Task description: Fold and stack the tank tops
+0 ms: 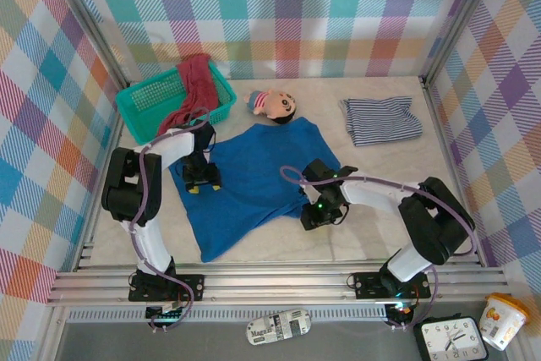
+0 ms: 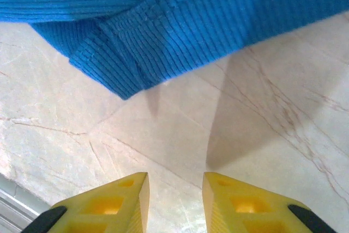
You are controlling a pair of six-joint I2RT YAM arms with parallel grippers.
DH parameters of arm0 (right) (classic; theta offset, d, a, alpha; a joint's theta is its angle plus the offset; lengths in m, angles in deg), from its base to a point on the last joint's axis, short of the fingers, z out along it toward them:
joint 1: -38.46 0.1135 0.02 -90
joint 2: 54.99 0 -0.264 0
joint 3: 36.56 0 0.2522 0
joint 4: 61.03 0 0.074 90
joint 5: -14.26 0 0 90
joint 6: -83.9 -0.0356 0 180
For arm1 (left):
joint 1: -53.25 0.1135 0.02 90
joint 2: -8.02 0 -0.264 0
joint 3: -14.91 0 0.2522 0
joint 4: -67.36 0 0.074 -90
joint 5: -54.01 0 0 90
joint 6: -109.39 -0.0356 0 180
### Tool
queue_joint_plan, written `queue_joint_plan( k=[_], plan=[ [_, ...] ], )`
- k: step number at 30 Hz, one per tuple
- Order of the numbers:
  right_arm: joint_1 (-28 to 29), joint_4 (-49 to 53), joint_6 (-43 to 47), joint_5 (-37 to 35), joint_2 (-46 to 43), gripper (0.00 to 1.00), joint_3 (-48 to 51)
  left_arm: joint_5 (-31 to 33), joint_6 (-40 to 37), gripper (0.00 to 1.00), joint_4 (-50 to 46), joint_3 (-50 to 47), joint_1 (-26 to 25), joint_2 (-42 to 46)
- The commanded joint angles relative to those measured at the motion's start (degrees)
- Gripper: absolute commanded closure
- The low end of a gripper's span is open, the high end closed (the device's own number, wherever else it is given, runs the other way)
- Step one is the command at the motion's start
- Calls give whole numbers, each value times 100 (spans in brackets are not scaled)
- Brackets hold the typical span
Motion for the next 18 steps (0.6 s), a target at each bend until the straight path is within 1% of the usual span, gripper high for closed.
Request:
queue_joint_plan(
  k=[1,3,5,6,8,11,13,16,18],
  plan=[
    [0,-20,-9,-151,-534,65,-45,178,-102,41,-425,220,-55,237],
    [3,-163,84,-312,-661,58,-139,137,51,41,-595,139,-126,542],
    [11,-372,182,-313,-643,53,-247,80,305,41,-775,-54,-401,935],
    [35,-489,238,-281,-616,52,-269,74,434,41,-833,-150,-589,1104],
    [215,-758,630,-402,-553,51,-299,63,775,40,-959,-404,-1095,1433],
    [486,-977,1180,-821,-451,47,-334,300,1437,40,-1043,-849,-1675,1938],
    [495,-1132,1366,-999,-434,45,-320,309,1854,40,-977,-1155,-2010,2261],
    [410,-1101,1601,-1376,-382,42,-440,537,2250,40,-983,-1423,-2442,2568],
    [259,-1011,1878,-1501,-326,41,-537,392,2513,40,-747,-1673,-2711,2709]
  ],
)
